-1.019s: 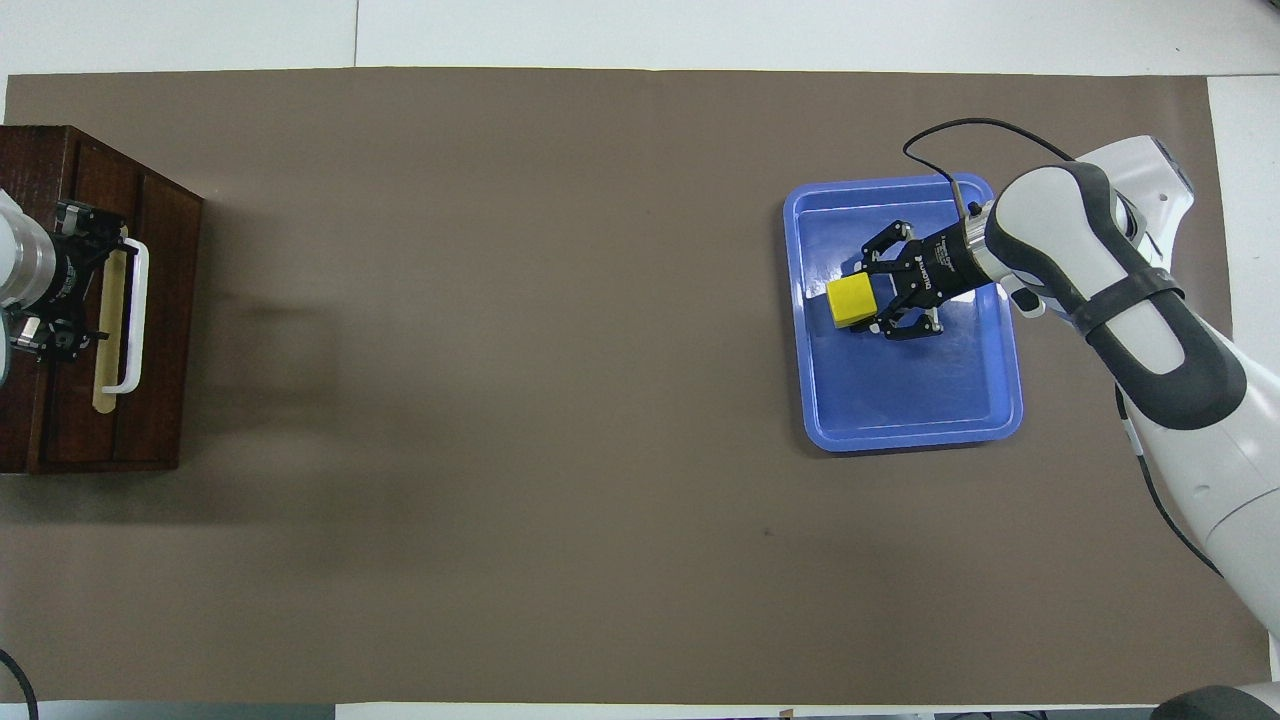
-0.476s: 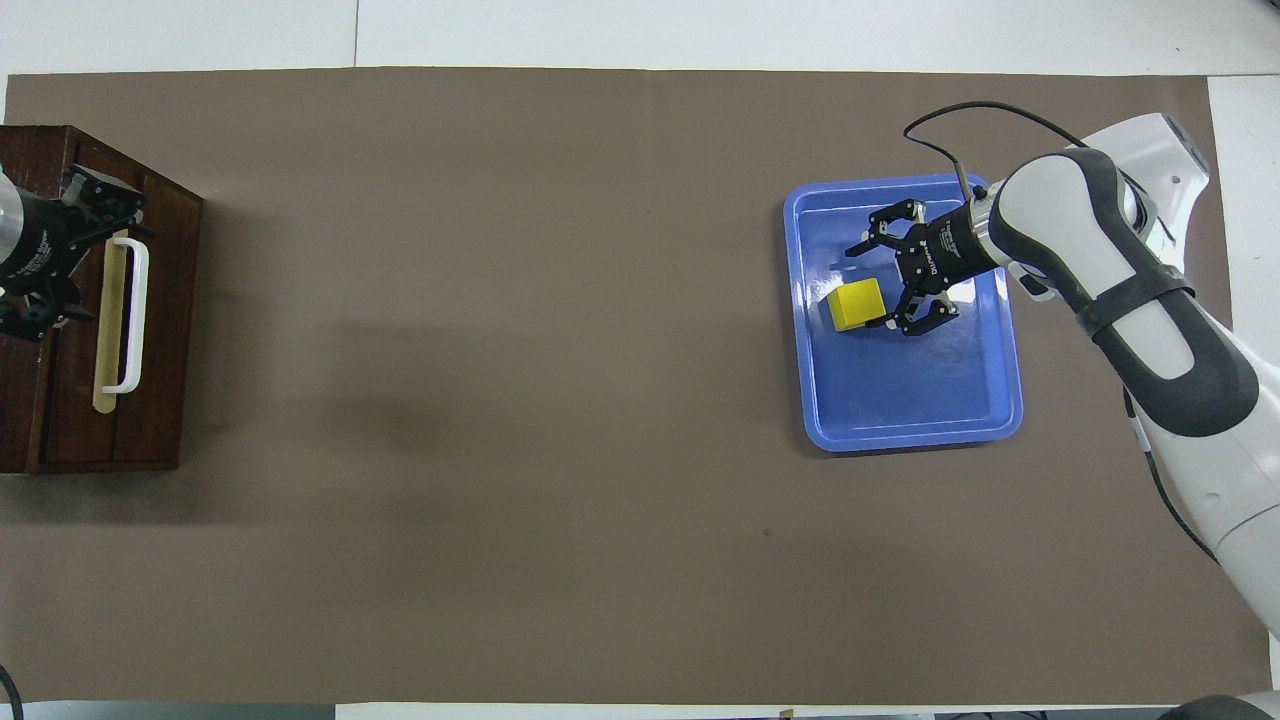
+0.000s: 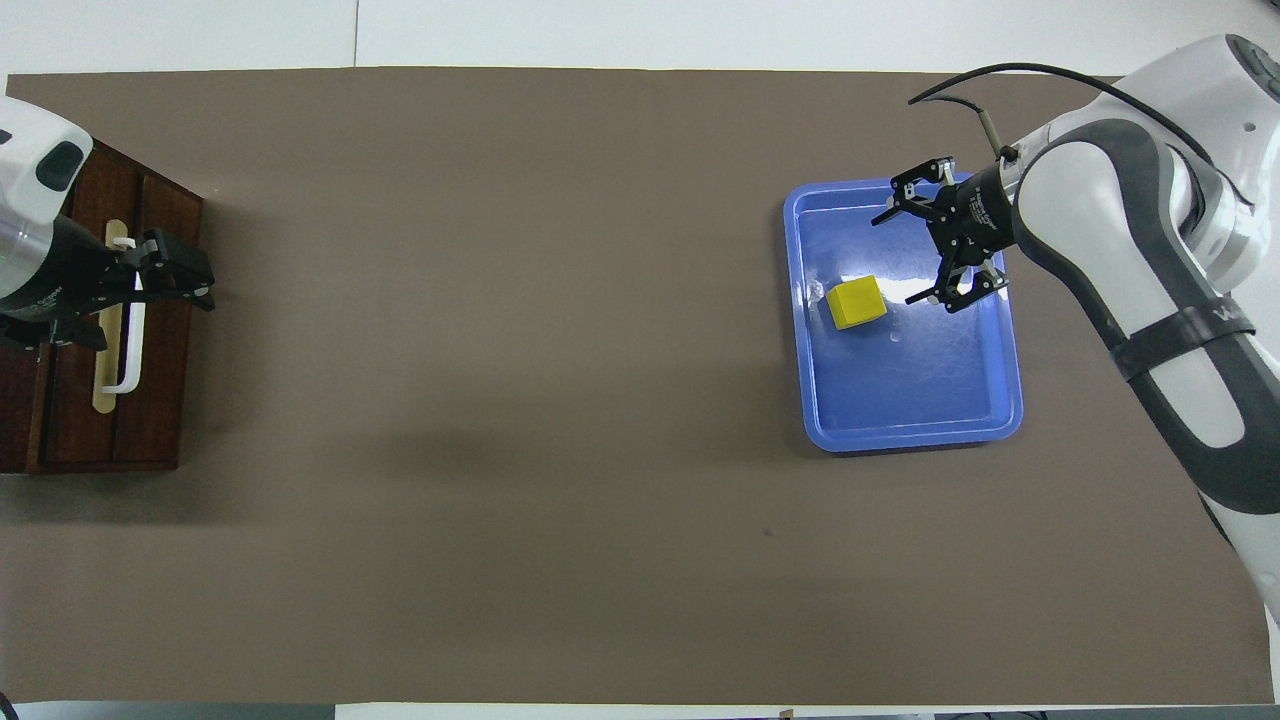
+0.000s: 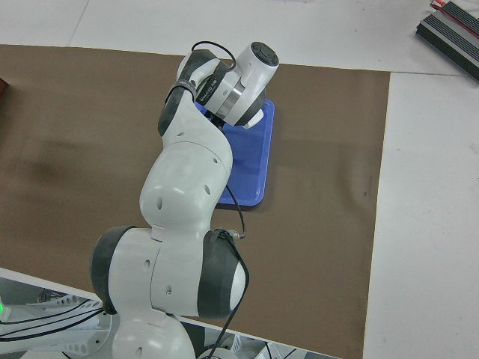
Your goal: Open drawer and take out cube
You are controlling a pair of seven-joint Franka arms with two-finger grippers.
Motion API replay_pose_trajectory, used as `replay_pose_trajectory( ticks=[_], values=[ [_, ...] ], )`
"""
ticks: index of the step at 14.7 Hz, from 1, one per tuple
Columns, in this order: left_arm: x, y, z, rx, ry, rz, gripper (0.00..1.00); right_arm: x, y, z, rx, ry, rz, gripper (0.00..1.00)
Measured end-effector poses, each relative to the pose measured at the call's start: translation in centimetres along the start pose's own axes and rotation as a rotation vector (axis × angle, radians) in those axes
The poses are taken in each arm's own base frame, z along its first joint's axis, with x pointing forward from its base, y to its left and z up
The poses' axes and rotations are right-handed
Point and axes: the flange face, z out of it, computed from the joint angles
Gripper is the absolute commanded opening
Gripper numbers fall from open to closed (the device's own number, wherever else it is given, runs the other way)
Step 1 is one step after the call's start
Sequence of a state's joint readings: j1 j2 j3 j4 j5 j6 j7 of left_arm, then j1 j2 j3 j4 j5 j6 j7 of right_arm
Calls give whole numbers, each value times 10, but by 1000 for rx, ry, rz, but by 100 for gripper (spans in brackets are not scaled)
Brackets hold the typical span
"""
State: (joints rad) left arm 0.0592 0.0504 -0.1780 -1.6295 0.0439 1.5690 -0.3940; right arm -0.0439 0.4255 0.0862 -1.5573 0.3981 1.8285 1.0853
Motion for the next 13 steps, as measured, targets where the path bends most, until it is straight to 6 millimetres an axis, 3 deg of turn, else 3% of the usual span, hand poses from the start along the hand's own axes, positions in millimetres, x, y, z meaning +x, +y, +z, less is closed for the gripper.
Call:
replay_pose_trajectory(
  ticks=[8,13],
  values=[
    [-30,19,-10,-3,-30,185,100,-63,62,-122,-222,199,-719,100],
    [-37,15,-13,-25,-37,220,100,-102,93,-181,-319,306,-1123,100]
  ],
)
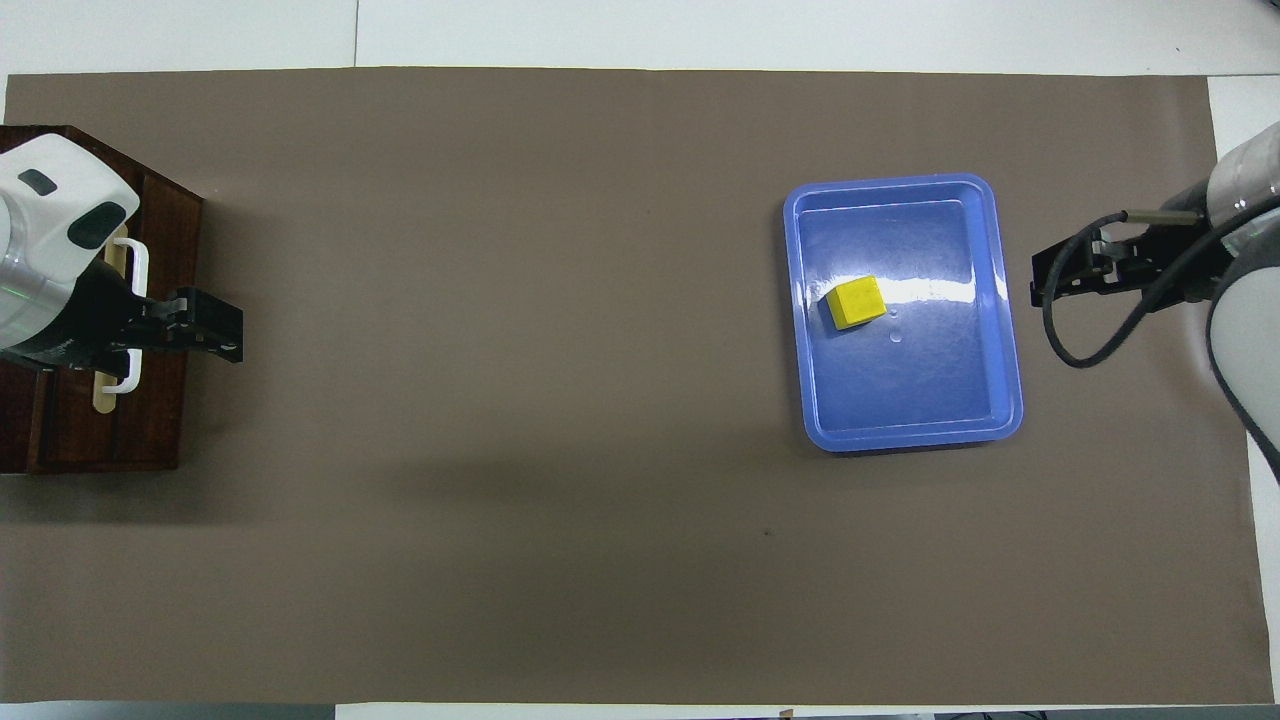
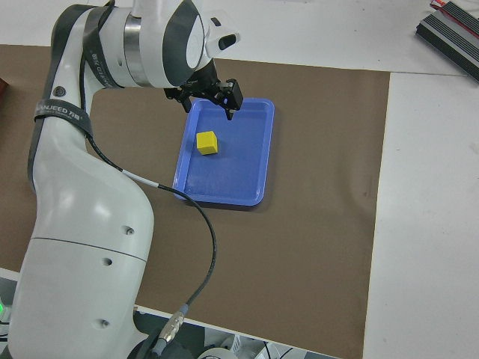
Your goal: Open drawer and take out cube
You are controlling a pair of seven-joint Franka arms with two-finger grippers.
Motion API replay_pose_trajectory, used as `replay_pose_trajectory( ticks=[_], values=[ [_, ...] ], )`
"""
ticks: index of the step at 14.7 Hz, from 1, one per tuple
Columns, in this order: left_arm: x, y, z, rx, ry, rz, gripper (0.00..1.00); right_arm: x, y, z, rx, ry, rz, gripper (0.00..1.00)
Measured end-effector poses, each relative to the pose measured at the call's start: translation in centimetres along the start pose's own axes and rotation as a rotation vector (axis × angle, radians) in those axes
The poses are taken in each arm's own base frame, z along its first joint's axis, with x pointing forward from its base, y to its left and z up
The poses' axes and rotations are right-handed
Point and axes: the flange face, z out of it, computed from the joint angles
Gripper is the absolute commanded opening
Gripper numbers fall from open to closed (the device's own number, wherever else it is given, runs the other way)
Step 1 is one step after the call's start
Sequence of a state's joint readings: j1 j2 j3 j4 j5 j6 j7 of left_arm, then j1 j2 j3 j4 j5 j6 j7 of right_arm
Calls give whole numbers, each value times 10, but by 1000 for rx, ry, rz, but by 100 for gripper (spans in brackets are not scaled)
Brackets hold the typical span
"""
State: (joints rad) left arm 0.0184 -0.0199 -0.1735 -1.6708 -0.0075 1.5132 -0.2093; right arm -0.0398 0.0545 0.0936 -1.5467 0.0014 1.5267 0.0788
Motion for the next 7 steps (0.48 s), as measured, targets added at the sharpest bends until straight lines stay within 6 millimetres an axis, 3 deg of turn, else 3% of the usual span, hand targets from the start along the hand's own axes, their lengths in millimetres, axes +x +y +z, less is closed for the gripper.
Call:
replay_pose_trajectory(
  ticks=[4,7],
  values=[
    [-2,-3,0,-3,-17,45,100,-26,1,-28,-34,13,-123,100],
    [-2,-6,-1,-5,-13,53,100,-22,13,-13,-32,-14,-134,100]
  ],
)
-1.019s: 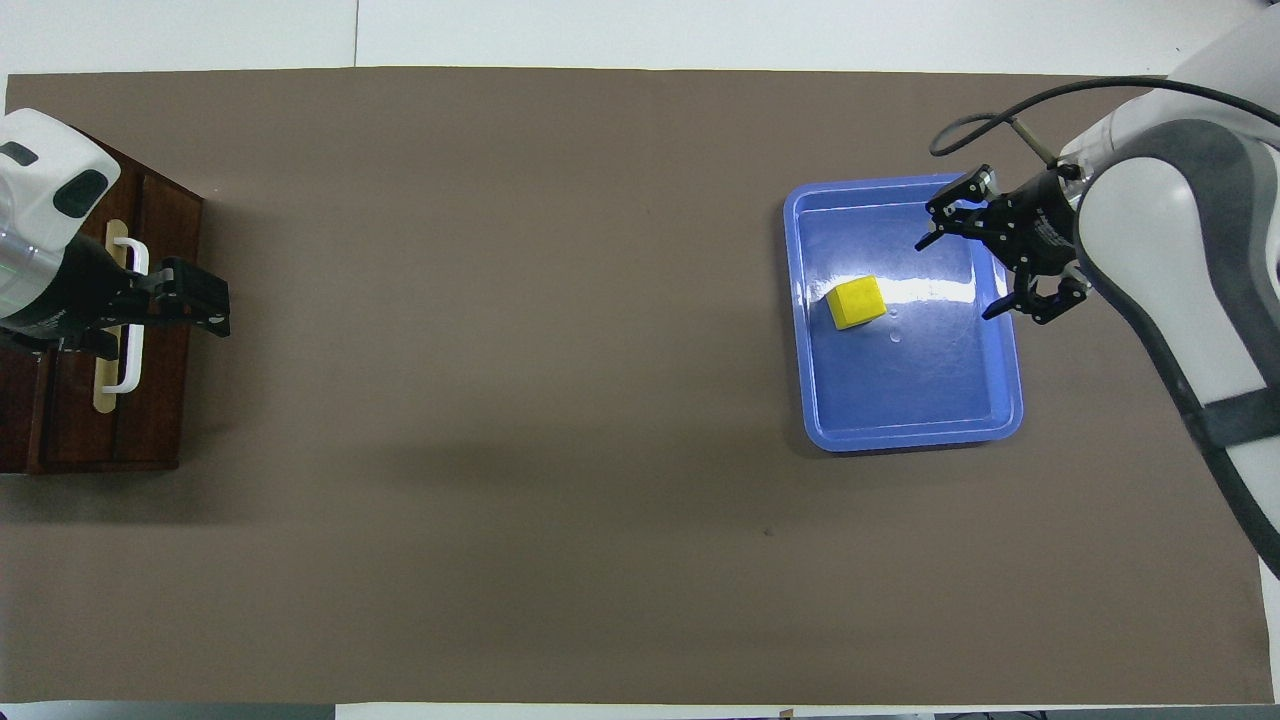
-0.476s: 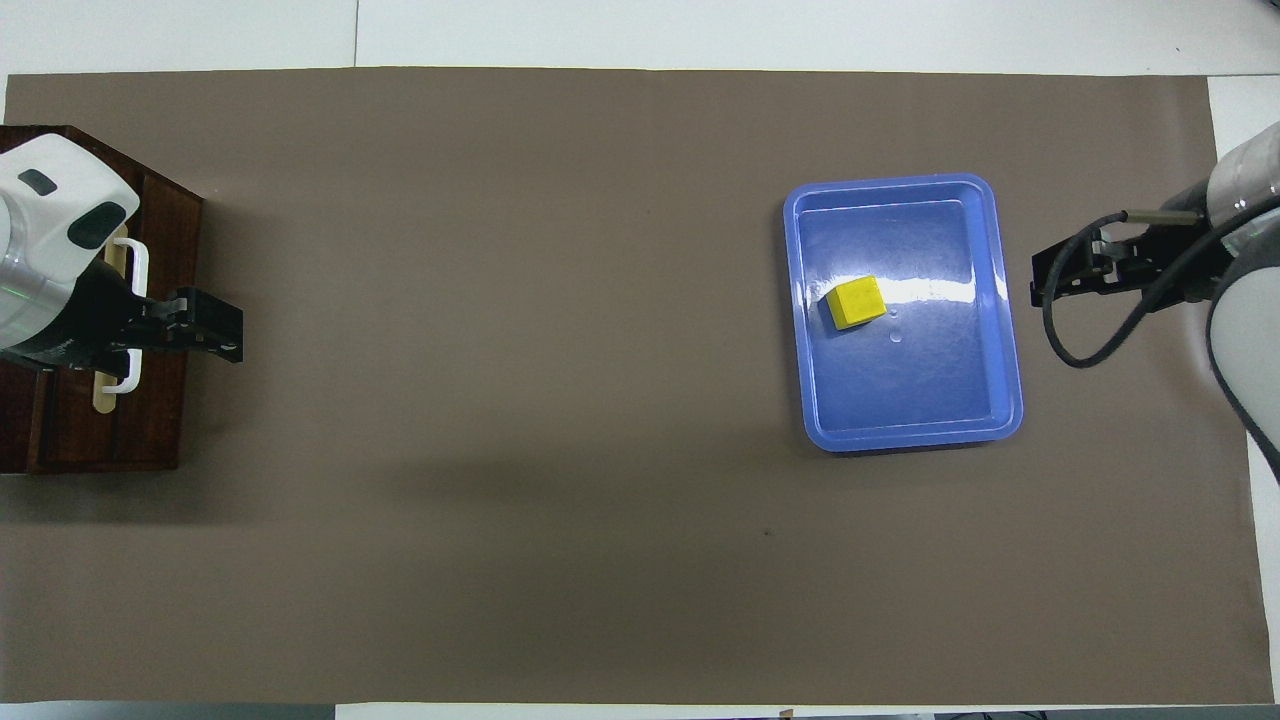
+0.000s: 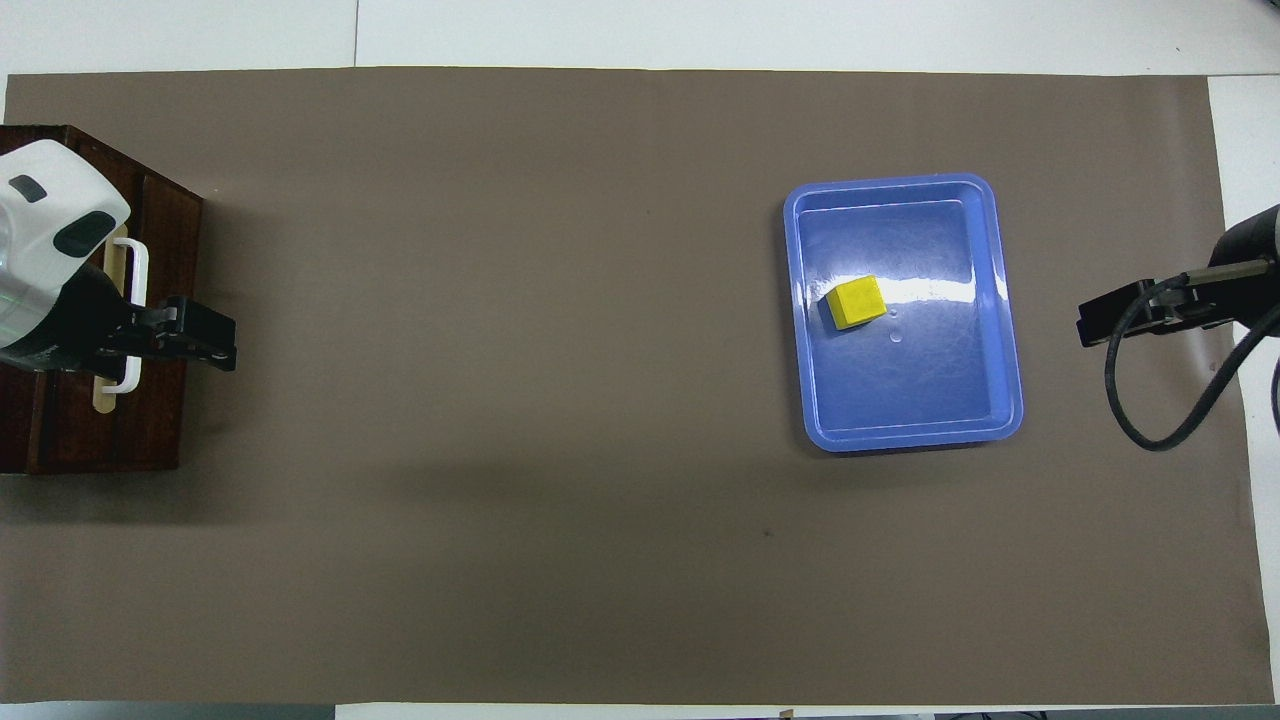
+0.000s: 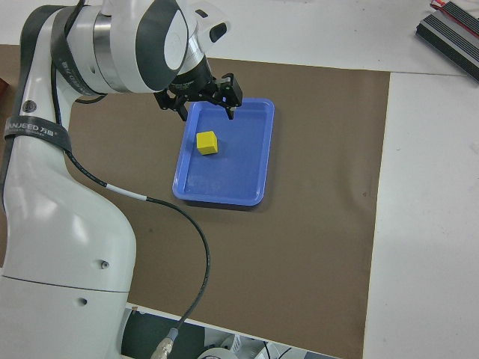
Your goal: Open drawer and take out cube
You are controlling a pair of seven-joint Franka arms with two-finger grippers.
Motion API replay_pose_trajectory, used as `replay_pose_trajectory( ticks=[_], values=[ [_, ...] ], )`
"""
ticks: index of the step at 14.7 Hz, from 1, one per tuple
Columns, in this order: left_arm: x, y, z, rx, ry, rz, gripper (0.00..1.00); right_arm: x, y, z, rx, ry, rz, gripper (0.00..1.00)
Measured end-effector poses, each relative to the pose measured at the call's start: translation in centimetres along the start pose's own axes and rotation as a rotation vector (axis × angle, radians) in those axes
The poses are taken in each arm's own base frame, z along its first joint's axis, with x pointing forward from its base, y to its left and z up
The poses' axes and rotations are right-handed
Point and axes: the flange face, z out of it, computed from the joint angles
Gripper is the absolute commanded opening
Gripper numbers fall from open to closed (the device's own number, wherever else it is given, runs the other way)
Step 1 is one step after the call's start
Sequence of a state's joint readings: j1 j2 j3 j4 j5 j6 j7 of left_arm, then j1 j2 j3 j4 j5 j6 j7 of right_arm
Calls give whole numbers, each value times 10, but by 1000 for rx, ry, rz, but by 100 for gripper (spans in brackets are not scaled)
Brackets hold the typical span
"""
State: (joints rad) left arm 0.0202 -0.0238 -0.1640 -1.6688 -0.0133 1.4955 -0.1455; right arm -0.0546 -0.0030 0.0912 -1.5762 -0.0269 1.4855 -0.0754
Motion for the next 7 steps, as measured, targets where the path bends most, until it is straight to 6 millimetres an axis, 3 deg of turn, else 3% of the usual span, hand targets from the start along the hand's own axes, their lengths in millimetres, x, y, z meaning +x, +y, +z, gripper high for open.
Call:
replay_pose_trajectory(
  ticks=[3,7],
  values=[
    [1,-4,0,-1,1,-3,100,6,13,20,6,-30,16,100],
    [1,-5,-1,-2,8,3,100,7,13,22,8,-35,15,100]
  ],
)
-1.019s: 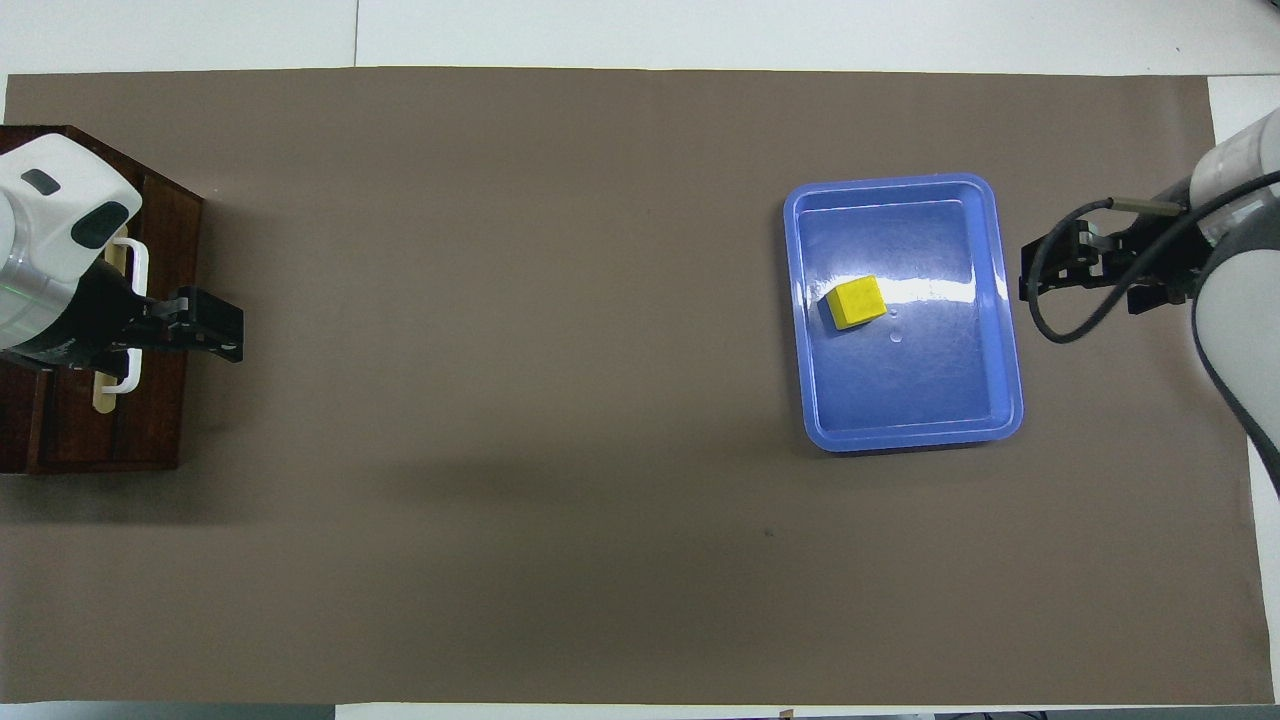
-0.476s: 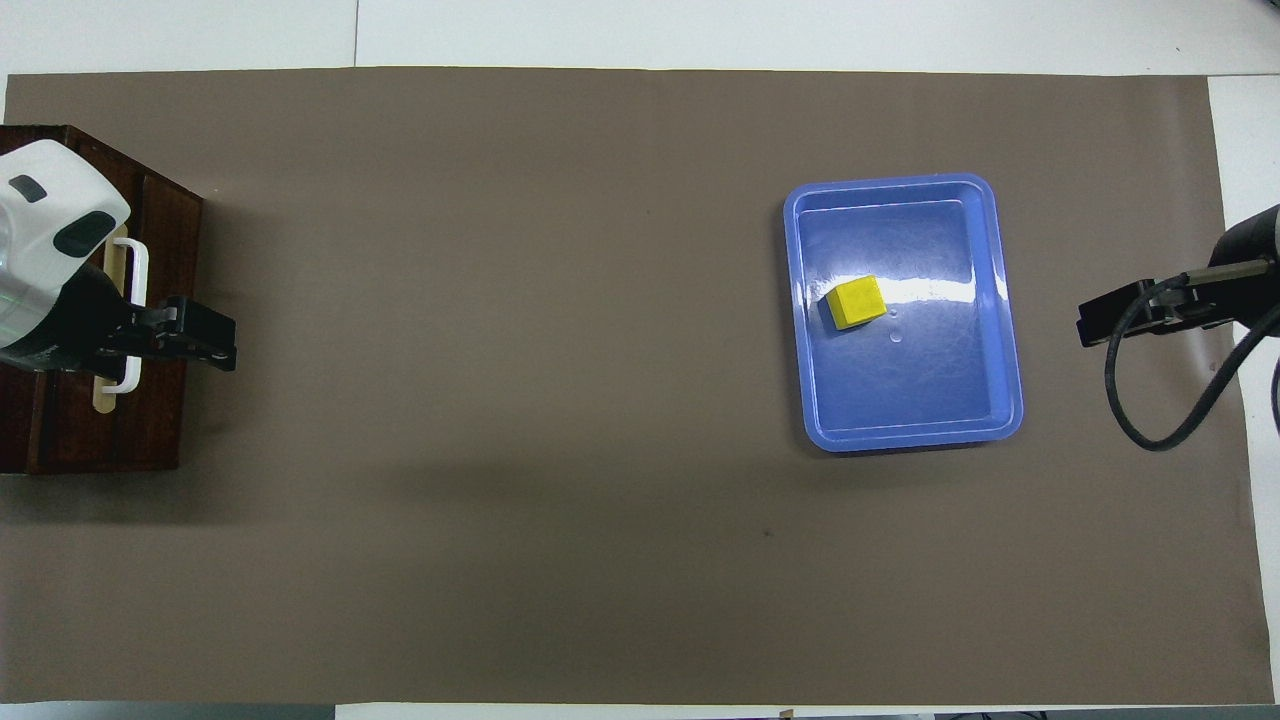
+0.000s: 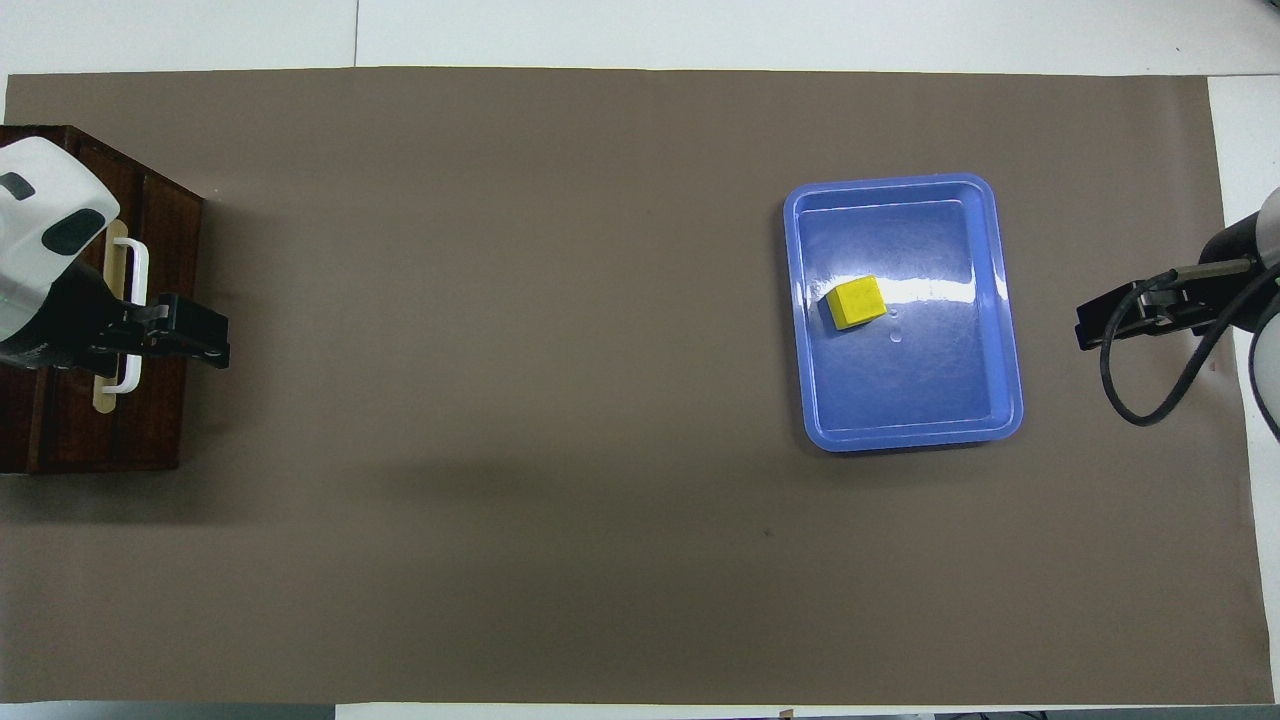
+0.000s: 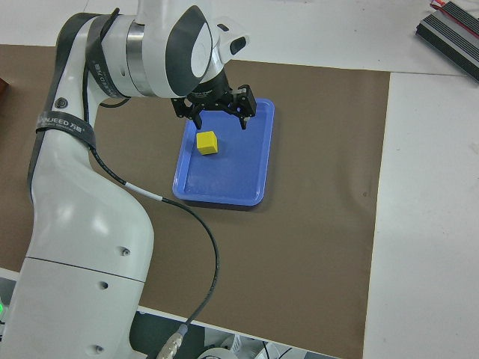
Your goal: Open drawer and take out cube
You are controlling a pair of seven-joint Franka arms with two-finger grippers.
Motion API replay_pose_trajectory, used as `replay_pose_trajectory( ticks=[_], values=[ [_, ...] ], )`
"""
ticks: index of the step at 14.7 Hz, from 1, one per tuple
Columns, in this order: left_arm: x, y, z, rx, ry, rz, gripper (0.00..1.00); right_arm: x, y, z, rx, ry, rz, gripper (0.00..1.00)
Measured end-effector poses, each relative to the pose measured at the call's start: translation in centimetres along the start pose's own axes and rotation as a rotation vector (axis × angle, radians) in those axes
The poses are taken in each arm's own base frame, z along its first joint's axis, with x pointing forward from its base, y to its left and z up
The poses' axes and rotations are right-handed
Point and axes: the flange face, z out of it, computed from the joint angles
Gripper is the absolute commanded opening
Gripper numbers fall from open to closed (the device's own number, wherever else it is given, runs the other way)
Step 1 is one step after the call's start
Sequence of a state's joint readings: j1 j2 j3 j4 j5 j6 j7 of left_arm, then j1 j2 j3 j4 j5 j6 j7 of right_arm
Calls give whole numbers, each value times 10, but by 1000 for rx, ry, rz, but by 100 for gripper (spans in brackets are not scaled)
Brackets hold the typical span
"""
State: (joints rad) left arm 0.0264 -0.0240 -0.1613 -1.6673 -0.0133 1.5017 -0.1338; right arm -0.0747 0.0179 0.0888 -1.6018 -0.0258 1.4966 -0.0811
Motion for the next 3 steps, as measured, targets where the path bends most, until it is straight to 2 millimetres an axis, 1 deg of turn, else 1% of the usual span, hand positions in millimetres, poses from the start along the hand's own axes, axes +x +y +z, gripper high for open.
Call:
replay_pose_trajectory(
  ticks=[3],
  values=[
    [0,2,-1,0,5,5,100,0,0,-1,0,2,-1,100]
  ],
)
